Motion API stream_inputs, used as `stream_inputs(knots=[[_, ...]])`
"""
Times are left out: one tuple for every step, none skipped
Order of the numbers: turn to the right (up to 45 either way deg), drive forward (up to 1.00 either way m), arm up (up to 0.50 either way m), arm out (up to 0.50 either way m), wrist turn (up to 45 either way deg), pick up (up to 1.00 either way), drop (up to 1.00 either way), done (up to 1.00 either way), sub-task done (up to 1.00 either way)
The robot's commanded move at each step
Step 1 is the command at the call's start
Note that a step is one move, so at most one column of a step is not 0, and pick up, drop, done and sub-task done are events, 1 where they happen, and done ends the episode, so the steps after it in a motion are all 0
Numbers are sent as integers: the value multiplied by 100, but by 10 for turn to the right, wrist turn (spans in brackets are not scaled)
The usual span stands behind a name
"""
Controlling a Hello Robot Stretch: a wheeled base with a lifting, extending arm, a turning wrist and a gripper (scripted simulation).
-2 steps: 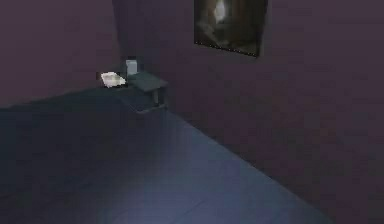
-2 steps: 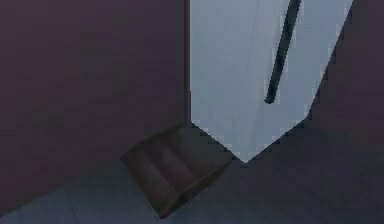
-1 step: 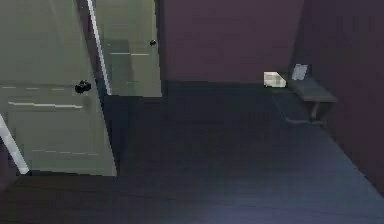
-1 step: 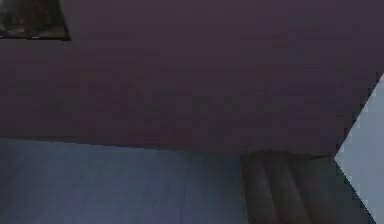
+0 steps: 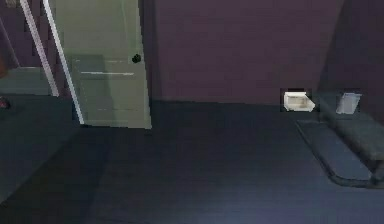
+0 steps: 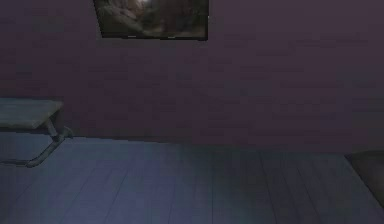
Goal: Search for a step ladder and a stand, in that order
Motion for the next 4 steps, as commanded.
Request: stream_inputs(knots=[[-30, 0, 0, 0, 0, 0, 0, 0, 0], [0, 80, 0, 0, 0, 0, 0, 0, 0], [-120, 0, 0, 0, 0, 0, 0, 0, 0], [0, 50, 0, 0, 0, 0, 0, 0, 0]])
